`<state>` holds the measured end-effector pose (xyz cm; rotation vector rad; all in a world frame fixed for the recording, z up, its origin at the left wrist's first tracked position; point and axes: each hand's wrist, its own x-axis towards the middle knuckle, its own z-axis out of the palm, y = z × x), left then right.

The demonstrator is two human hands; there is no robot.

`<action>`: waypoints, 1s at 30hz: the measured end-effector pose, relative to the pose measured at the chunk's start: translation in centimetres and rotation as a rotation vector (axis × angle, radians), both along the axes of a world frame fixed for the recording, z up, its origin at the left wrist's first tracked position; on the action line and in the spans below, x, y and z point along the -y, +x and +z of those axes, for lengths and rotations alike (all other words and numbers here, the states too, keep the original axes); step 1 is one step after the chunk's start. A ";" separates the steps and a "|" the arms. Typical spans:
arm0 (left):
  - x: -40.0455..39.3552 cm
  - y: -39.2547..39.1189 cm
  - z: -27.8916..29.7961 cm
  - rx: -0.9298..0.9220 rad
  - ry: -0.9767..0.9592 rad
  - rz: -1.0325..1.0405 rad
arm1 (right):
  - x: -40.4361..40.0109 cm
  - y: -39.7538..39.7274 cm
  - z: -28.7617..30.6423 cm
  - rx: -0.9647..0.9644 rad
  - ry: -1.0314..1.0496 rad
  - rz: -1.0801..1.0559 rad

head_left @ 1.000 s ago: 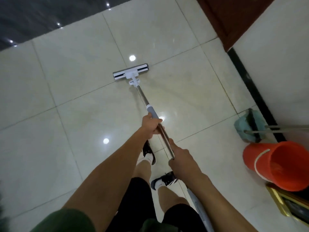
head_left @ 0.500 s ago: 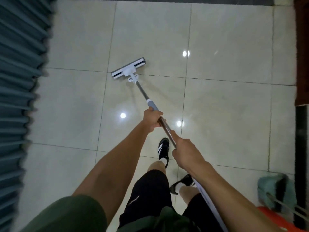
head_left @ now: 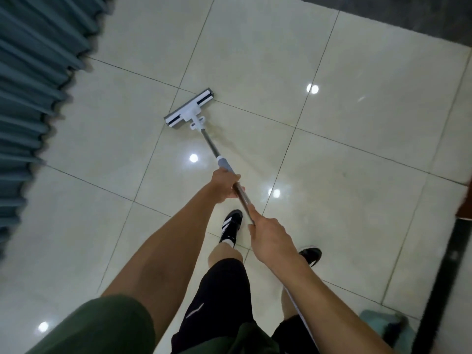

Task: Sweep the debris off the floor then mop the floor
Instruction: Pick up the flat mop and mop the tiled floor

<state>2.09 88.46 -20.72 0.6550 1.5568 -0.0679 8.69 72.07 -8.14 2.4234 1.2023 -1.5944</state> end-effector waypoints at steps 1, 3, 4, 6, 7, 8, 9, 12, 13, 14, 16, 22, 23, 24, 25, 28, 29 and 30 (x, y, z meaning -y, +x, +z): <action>0.9 1.2 -0.2 -0.012 0.004 0.002 | 0.9 1.2 -0.2 0.004 -0.007 0.007; 3.4 4.0 -0.7 -0.040 0.003 -0.017 | 3.3 3.7 -0.4 0.007 -0.019 0.009; 4.8 5.5 -0.8 -0.054 -0.001 -0.035 | 4.8 5.1 -0.5 0.008 -0.022 0.003; 7.6 8.2 -1.0 -0.057 -0.008 -0.040 | 7.7 7.8 -0.5 0.017 -0.015 -0.004; 9.1 9.4 -1.2 -0.054 -0.010 -0.035 | 9.2 9.2 -0.4 0.025 -0.017 -0.006; 10.5 10.6 -1.3 -0.052 -0.011 -0.030 | 10.5 10.5 -0.2 0.027 -0.024 -0.004; 11.8 11.6 -1.3 -0.050 -0.007 -0.030 | 11.8 11.7 0.0 0.023 -0.033 0.001; 14.8 14.2 -1.0 -0.032 0.006 -0.049 | 14.4 14.6 0.6 0.015 -0.039 0.013; 15.3 14.8 -0.8 -0.024 0.008 -0.046 | 14.8 15.3 0.6 0.015 -0.044 0.018; 15.6 15.3 -0.8 -0.016 0.011 -0.034 | 15.0 15.8 0.7 0.018 -0.047 0.028; 15.6 15.9 -1.0 0.000 0.018 -0.001 | 14.8 16.7 0.6 0.032 -0.042 0.037; 13.8 17.3 -1.4 -0.013 0.192 -0.087 | 11.8 20.2 0.1 0.147 -0.068 0.017; 13.5 17.3 -1.6 -0.018 0.215 -0.139 | 11.3 20.7 0.1 0.157 -0.081 0.022; 13.1 17.1 -1.9 -0.036 0.241 -0.205 | 10.7 21.1 0.1 0.160 -0.093 0.026; 12.6 16.9 -2.2 -0.064 0.275 -0.289 | 10.1 21.3 0.0 0.153 -0.103 0.026; 10.9 16.1 -2.6 -0.148 0.408 -0.572 | 8.3 21.5 -0.3 0.110 -0.127 0.007; 10.3 15.9 -2.4 -0.150 0.426 -0.644 | 7.9 21.5 -0.4 0.109 -0.133 0.006; 9.7 15.6 -2.3 -0.147 0.443 -0.731 | 7.6 21.5 -0.2 0.114 -0.138 0.005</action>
